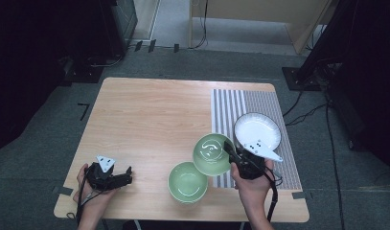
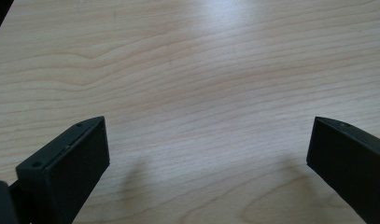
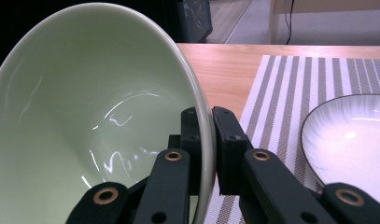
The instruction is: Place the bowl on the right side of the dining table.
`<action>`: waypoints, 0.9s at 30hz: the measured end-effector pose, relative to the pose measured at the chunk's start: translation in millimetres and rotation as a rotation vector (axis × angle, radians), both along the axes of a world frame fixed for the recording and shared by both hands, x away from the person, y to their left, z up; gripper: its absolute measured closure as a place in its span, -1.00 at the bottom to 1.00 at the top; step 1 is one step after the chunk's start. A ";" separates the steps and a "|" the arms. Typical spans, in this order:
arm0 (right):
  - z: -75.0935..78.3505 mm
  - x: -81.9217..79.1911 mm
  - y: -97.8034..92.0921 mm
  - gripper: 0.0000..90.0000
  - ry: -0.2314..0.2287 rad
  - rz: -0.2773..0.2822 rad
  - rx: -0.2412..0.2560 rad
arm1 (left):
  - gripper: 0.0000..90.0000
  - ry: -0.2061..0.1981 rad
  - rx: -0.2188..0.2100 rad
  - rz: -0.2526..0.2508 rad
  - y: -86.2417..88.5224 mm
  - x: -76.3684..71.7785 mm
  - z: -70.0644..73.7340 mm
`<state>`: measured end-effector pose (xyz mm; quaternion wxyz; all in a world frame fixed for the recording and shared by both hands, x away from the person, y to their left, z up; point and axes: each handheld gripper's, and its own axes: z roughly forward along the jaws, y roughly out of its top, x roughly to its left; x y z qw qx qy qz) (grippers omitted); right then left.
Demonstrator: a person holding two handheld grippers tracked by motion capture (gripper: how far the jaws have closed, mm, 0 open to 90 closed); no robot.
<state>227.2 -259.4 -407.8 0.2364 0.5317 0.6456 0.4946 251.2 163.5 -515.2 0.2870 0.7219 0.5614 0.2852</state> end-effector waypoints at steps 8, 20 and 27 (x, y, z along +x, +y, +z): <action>0.1 3.5 -14.7 0.89 0.000 -0.039 0.010 | -1.00 0.027 -0.023 0.031 10.8 3.1 -3.8; 1.9 8.6 -43.2 0.89 -0.002 -0.113 0.038 | -1.00 0.058 -0.077 0.052 19.8 5.9 -4.5; 1.5 12.2 -61.4 0.89 -0.005 -0.162 0.048 | -1.00 0.057 -0.078 0.071 23.3 6.9 -4.5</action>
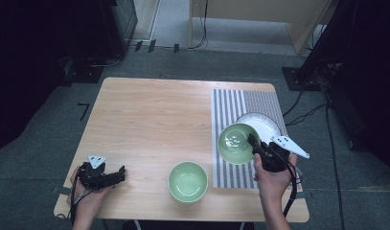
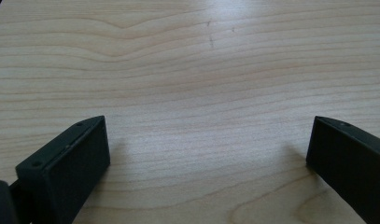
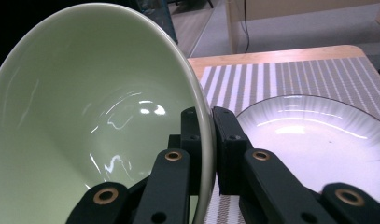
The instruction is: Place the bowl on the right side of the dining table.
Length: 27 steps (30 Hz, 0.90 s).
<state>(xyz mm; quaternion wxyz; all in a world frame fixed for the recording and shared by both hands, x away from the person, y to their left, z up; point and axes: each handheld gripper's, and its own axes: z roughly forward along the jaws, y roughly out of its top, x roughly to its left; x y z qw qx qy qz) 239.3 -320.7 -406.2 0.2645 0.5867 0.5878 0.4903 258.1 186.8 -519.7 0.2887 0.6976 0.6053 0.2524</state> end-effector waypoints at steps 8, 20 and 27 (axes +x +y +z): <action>-2.6 4.7 -16.8 0.89 0.004 -0.046 0.010 | -1.00 0.000 0.000 0.006 0.7 0.2 0.0; -11.0 13.4 -38.1 0.89 0.026 -0.111 0.008 | -1.00 0.000 0.000 0.008 1.0 0.3 0.0; -19.5 23.0 -48.9 0.89 0.045 -0.147 0.006 | -1.00 0.000 0.001 0.010 2.2 1.2 0.1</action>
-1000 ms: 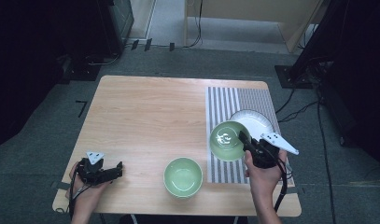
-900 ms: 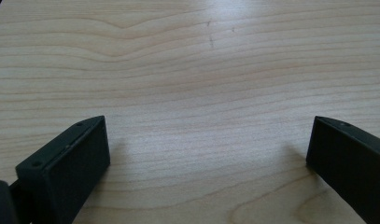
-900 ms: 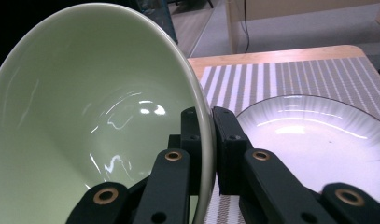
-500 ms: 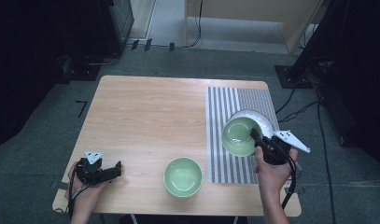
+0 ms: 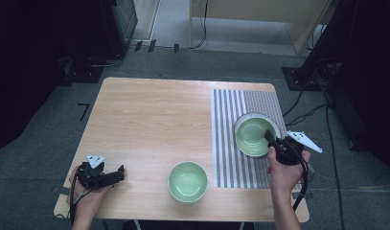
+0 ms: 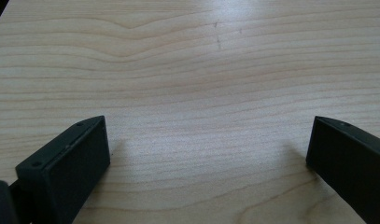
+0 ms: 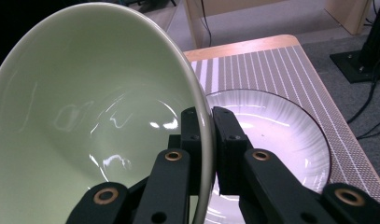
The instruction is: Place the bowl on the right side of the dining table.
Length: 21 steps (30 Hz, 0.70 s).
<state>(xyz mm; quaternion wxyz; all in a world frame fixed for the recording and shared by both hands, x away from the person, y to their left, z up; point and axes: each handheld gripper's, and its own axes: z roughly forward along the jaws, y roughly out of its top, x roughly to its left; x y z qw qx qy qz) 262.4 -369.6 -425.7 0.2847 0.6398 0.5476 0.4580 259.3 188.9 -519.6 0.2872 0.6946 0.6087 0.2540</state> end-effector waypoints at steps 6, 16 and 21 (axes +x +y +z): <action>-6.1 6.3 -6.9 0.89 0.019 -0.023 0.001 | -1.00 0.001 0.001 0.001 0.2 0.2 0.1; -15.8 16.0 -17.6 0.89 0.049 -0.060 0.015 | -1.00 0.001 0.001 0.000 0.3 0.2 0.1; -20.7 20.3 -20.7 0.89 0.060 -0.064 0.014 | -1.00 0.001 0.001 0.001 0.2 0.2 0.0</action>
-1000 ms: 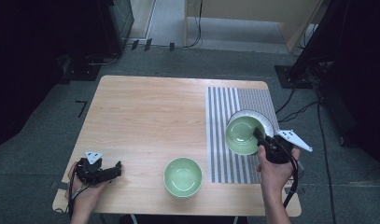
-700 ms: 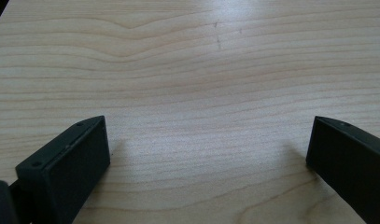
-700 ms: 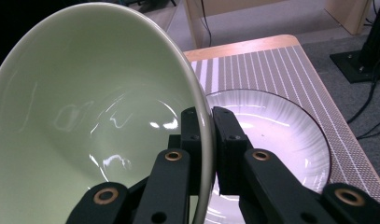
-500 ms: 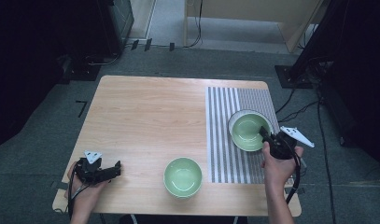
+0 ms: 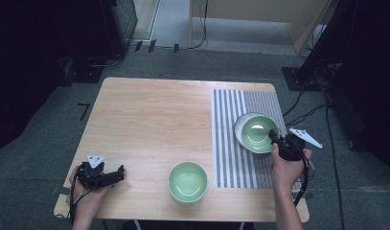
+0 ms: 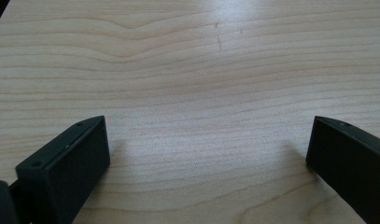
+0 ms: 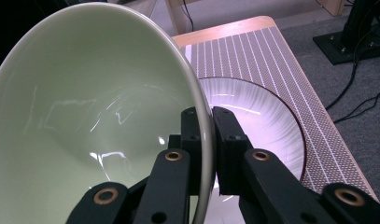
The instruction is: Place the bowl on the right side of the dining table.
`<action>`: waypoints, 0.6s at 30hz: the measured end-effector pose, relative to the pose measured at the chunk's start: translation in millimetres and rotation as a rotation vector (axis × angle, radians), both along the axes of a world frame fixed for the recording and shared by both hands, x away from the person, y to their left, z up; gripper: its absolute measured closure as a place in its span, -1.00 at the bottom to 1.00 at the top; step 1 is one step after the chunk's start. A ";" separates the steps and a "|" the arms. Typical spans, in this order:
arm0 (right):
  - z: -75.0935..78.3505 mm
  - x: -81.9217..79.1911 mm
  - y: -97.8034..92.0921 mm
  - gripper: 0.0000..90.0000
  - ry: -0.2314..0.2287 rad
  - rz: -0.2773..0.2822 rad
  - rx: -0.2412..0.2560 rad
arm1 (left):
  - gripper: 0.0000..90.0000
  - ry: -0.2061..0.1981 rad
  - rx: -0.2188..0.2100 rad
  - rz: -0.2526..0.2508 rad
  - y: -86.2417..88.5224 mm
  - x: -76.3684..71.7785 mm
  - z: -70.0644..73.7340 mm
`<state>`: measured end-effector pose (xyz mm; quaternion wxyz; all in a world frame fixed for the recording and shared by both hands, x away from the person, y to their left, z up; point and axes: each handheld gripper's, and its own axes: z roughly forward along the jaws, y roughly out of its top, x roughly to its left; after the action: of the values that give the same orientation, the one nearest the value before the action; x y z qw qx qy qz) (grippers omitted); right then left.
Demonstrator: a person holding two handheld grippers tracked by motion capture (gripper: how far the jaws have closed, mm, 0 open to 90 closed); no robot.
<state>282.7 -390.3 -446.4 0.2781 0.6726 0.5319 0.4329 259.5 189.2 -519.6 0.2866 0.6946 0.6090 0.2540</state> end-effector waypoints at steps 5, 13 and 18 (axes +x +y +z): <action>-3.6 3.5 -3.2 0.89 0.015 -0.010 0.010 | -1.00 0.001 0.001 -0.001 0.0 0.0 0.0; -11.7 11.6 -7.7 0.89 0.051 -0.022 0.024 | -1.00 0.000 0.000 0.000 0.0 0.0 0.0; -16.8 15.9 -11.1 0.89 0.077 -0.031 0.030 | -1.00 0.000 0.000 0.000 0.0 0.0 0.0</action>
<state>298.5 -401.4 -463.2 0.2541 0.7011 0.5250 0.4101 259.5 189.2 -519.6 0.2866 0.6946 0.6089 0.2540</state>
